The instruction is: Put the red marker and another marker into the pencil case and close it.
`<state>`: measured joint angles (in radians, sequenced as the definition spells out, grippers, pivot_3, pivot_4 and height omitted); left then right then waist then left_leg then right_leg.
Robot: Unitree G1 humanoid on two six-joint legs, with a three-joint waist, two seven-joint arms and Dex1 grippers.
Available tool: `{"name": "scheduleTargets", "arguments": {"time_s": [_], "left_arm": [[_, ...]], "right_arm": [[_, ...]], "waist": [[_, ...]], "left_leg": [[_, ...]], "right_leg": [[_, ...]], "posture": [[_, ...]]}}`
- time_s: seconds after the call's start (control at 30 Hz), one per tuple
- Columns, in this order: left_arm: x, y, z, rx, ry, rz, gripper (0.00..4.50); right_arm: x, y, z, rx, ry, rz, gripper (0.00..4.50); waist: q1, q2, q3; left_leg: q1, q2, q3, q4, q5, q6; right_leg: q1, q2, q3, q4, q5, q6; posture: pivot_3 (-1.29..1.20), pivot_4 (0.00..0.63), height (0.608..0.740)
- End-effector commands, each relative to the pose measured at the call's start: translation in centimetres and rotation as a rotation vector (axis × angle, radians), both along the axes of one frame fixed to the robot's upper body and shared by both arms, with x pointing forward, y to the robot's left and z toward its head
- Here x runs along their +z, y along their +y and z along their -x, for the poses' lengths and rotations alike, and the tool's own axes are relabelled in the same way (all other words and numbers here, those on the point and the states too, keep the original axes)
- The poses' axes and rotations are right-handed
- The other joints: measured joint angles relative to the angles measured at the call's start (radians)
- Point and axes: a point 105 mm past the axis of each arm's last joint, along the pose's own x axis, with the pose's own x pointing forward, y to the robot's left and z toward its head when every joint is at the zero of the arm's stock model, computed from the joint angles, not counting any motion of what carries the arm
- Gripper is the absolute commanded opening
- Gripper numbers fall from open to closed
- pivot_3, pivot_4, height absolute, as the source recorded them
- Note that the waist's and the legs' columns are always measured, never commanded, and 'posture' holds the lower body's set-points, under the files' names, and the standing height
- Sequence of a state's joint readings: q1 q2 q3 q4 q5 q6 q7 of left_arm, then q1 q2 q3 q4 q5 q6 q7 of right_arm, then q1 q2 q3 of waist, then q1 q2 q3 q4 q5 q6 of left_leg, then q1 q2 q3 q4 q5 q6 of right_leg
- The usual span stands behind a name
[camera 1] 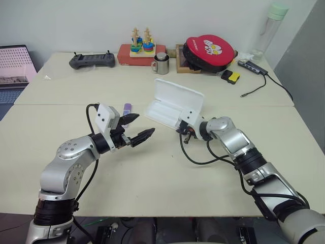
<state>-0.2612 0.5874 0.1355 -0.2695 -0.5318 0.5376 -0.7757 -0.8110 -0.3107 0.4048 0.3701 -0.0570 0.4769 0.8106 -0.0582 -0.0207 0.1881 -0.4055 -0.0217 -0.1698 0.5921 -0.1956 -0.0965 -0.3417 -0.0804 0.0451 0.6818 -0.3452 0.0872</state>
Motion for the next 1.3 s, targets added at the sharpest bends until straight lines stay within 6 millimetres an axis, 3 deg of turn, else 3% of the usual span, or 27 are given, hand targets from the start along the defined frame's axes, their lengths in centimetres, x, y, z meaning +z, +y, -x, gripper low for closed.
{"name": "scheduleTargets", "arguments": {"time_s": [0.03,0.13,0.23,0.47,0.6,0.7,0.87,0.97,1.13,1.3], "left_arm": [[1.4,0.2,0.6,-0.005,-0.054,0.007,4.50],[0.9,0.5,0.9,0.000,-0.038,-0.002,4.50],[0.8,0.7,1.1,0.001,-0.028,-0.007,4.50],[0.6,0.7,1.0,0.000,-0.021,-0.010,4.50],[0.3,0.9,0.9,0.017,-0.008,-0.005,4.50],[0.4,1.9,0.3,0.107,0.015,0.068,4.50],[-0.2,3.4,0.2,0.237,0.064,0.146,4.50],[-0.9,5.9,0.2,0.409,0.067,0.236,4.50],[-1.5,9.8,-0.4,0.667,0.035,0.330,4.50],[-3.2,12.5,-1.7,0.877,0.058,0.267,4.50]], "right_arm": [[0.6,-0.2,0.9,0.079,-0.022,-0.015,0.07],[1.1,0.2,3.0,0.228,-0.068,-0.041,0.07],[-0.2,-0.3,6.0,0.372,-0.063,0.021,0.07],[-2.1,-0.1,8.9,0.460,-0.019,0.038,0.07],[-2.5,0.0,8.1,0.380,-0.016,0.024,0.07],[-1.5,0.3,7.1,0.325,-0.054,-0.016,0.07],[0.4,0.3,7.2,0.315,-0.039,-0.096,1.18],[2.4,-0.2,7.2,0.315,-0.076,-0.148,1.85],[3.6,-0.6,8.7,0.387,-0.056,-0.188,3.07],[6.6,0.5,9.3,0.409,-0.065,-0.326,4.30]], "waist": [[0.001,0.000,0.000],[0.000,0.000,0.000],[0.002,0.000,0.000],[0.000,0.000,0.000],[-0.001,0.000,0.000],[-0.003,0.000,0.000],[0.000,0.000,0.000],[0.004,0.000,0.000],[0.011,0.000,0.000],[0.013,0.000,0.000]], "left_leg": [[0.000,0.000,0.000,0.000,0.000,0.000],[-0.001,0.000,0.000,0.000,0.000,0.000],[-0.003,0.000,0.000,0.000,0.000,0.000],[-0.002,0.001,0.000,0.000,0.000,0.000],[-0.002,0.001,0.000,0.000,0.000,0.000],[-0.001,0.001,0.000,0.000,0.000,0.000],[0.000,0.001,0.000,0.000,0.000,0.000],[0.000,0.001,0.000,0.000,0.000,0.000],[-0.001,0.001,0.000,0.000,0.000,0.000],[-0.001,0.001,0.000,0.001,0.000,0.000]], "right_leg": [[0.000,0.000,0.000,0.000,0.000,0.000],[0.000,0.000,0.000,-0.001,0.000,0.000],[-0.001,0.000,0.000,-0.001,0.000,0.000],[-0.001,0.000,-0.001,-0.001,0.000,0.000],[-0.001,0.000,-0.001,-0.001,0.000,0.000],[0.000,0.000,-0.001,0.000,0.000,0.000],[0.000,0.001,-0.001,0.000,0.000,0.000],[0.000,0.001,0.000,0.000,0.000,0.000],[0.000,0.000,-0.001,-0.001,0.000,0.000],[0.000,0.000,-0.001,-0.001,0.000,0.000]], "posture": [[0.00,0.150,0.740],[0.00,0.150,0.740],[0.00,0.150,0.740],[0.00,0.150,0.740],[0.00,0.150,0.740],[0.00,0.150,0.740],[0.00,0.150,0.740],[0.00,0.150,0.740],[0.00,0.150,0.740],[0.00,0.150,0.740]]}}
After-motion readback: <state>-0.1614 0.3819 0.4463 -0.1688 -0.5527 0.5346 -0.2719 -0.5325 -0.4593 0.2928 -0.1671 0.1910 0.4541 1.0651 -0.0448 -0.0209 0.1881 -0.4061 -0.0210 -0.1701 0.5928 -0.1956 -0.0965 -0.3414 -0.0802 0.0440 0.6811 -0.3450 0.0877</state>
